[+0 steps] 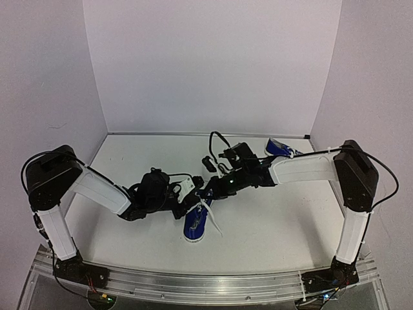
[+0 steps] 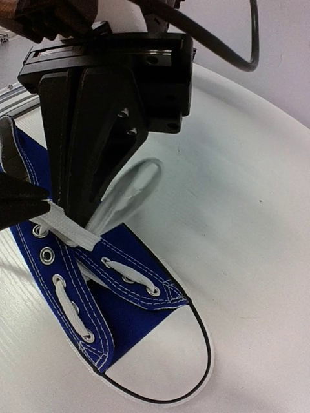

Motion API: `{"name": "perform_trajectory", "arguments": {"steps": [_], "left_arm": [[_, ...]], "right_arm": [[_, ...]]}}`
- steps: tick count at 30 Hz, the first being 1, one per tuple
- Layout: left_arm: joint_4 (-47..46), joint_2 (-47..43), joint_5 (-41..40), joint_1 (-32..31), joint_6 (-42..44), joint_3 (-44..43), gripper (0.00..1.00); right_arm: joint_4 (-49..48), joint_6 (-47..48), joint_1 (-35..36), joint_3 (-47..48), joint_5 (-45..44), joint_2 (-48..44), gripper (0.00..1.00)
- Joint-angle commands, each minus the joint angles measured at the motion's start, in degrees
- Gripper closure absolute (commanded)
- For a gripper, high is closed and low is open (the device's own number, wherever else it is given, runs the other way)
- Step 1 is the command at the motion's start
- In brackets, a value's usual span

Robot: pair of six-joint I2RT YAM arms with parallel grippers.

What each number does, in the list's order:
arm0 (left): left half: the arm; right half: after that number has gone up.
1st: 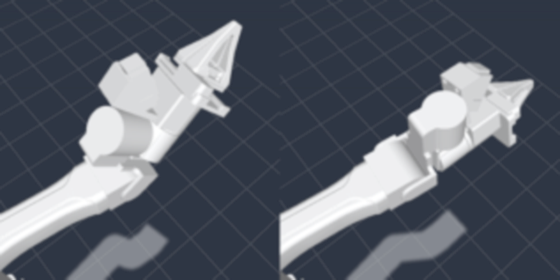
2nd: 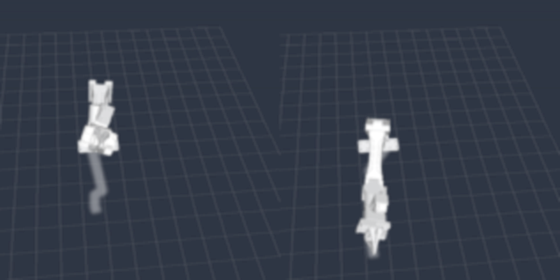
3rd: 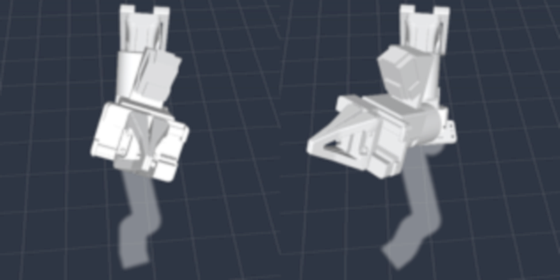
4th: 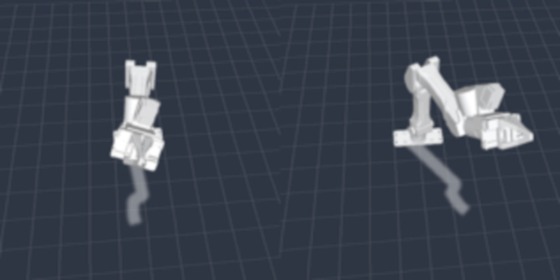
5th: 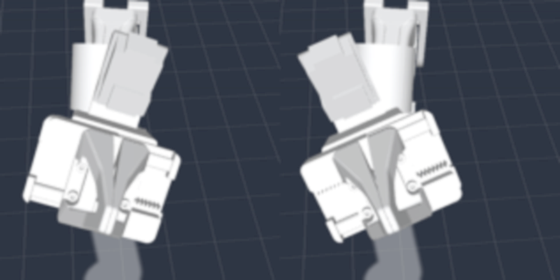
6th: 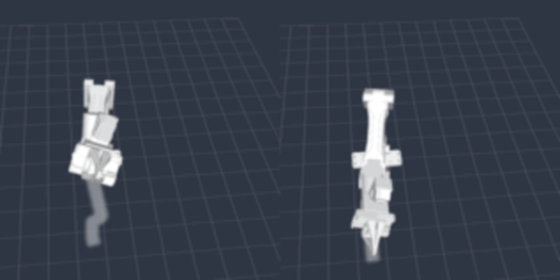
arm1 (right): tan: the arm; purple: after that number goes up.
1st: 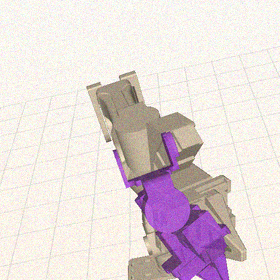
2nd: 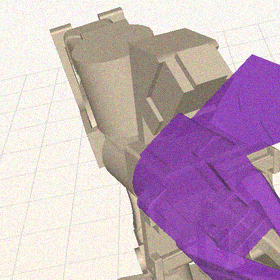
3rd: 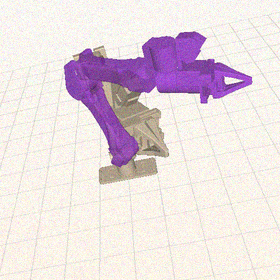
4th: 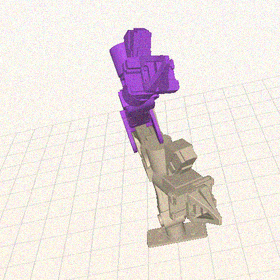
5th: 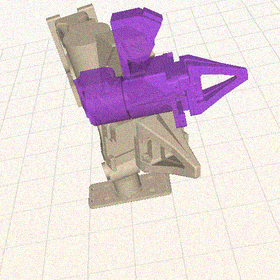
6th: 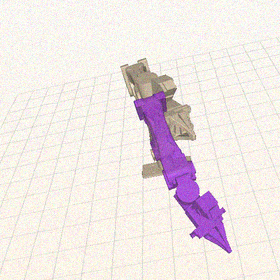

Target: Tie the shoes

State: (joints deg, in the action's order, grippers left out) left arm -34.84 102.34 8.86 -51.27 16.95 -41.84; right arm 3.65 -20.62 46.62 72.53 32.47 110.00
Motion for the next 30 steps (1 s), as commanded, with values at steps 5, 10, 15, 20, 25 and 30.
{"name": "perform_trajectory", "arguments": {"steps": [5,10,15,20,25,30], "left_arm": [[-10.40,2.71,5.89,0.20,-4.61,1.76,1.00],[-13.58,4.12,6.13,1.00,-7.86,2.10,1.00],[-18.25,5.58,7.75,2.04,-11.27,2.55,1.00],[-22.83,7.31,9.64,2.04,-13.69,3.00,1.00],[-27.01,8.44,11.58,2.13,-15.24,3.84,1.00],[-31.69,10.14,12.70,2.59,-16.42,4.70,1.00]], "right_arm": [[-3.33,-2.07,-0.24,-1.12,-0.04,-2.93,1.00],[-5.70,-2.18,-0.23,-2.19,2.04,-3.30,1.00],[-7.95,-2.97,-0.28,-3.82,5.05,-3.36,1.00],[-9.55,-4.21,-0.22,-4.77,6.55,-2.04,1.00],[-10.71,-5.06,-0.13,-5.26,7.53,-1.01,1.00],[-11.19,-5.43,-0.09,-5.58,8.58,-0.71,1.00]]}}
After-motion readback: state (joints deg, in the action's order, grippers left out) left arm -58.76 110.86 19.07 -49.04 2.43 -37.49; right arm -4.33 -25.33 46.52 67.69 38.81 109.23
